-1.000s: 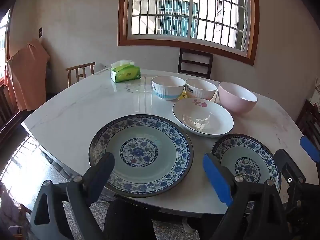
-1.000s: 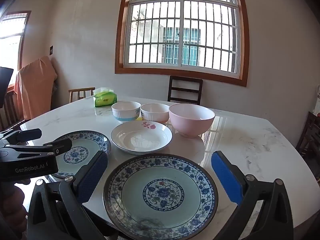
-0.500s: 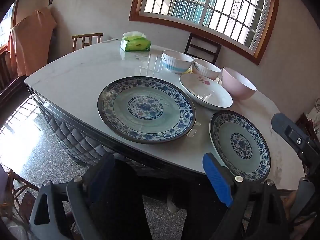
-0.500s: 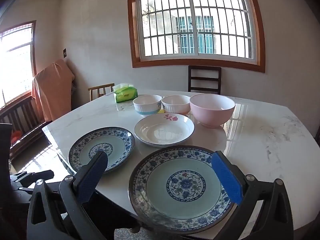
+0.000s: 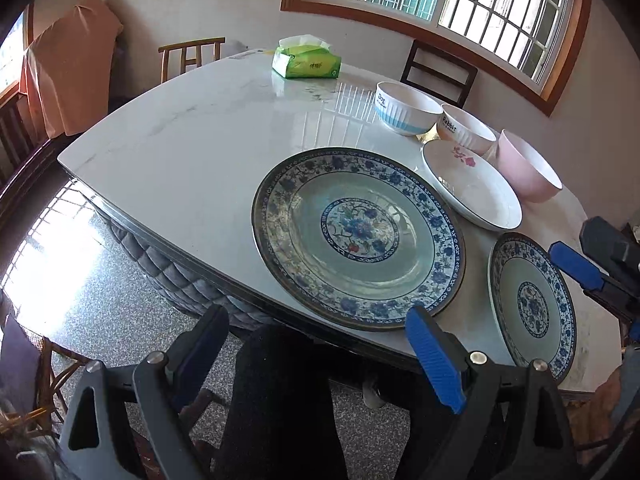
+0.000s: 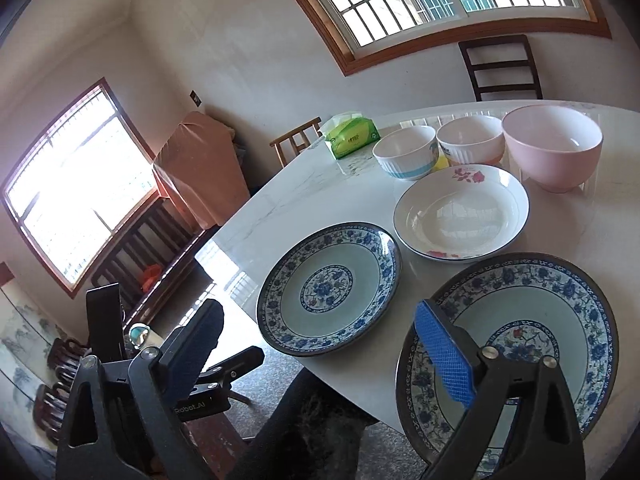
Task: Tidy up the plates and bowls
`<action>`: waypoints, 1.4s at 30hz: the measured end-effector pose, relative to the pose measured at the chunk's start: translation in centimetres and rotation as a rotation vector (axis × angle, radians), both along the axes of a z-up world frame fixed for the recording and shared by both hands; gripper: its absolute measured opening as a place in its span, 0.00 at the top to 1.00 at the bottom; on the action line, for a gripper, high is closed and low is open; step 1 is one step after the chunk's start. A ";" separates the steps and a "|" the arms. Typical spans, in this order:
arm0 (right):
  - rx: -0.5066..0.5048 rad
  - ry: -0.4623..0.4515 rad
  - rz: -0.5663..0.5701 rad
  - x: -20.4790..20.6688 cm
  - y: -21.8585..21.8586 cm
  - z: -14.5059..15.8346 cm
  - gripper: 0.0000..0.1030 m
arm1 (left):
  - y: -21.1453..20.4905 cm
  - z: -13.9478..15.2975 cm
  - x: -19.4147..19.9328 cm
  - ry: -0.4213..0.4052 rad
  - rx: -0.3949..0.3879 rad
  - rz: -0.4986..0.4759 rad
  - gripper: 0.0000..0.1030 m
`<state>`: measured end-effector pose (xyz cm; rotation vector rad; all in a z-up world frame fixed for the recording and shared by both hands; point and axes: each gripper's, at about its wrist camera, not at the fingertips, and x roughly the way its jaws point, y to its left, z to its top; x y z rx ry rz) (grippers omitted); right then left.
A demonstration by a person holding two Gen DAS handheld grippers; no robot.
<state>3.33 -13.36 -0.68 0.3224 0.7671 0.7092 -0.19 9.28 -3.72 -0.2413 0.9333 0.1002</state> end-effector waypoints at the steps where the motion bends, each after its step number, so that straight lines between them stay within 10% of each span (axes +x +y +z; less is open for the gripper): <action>1: 0.015 0.029 0.020 0.8 0.4 -0.3 0.16 | 0.4 0.0 0.3 0.001 0.002 0.011 0.10; 13: -0.019 0.282 0.067 9.6 3.3 -4.6 0.26 | 3.4 -0.7 4.7 0.058 -0.057 0.001 0.10; 29: -0.143 0.346 0.061 11.9 5.1 -6.8 0.26 | 5.2 -4.1 8.1 0.187 -0.051 0.026 0.12; 34: -0.167 0.363 0.068 12.1 5.7 -7.4 0.26 | 5.1 -3.8 8.1 0.158 -0.024 0.022 0.40; 36: -0.181 0.364 0.070 12.3 6.0 -7.6 0.27 | 4.8 -3.6 8.2 0.144 -0.055 -0.008 0.68; 42: -0.293 0.335 0.048 12.1 7.3 -7.6 0.56 | 5.0 -3.3 8.7 0.130 -0.051 0.010 0.72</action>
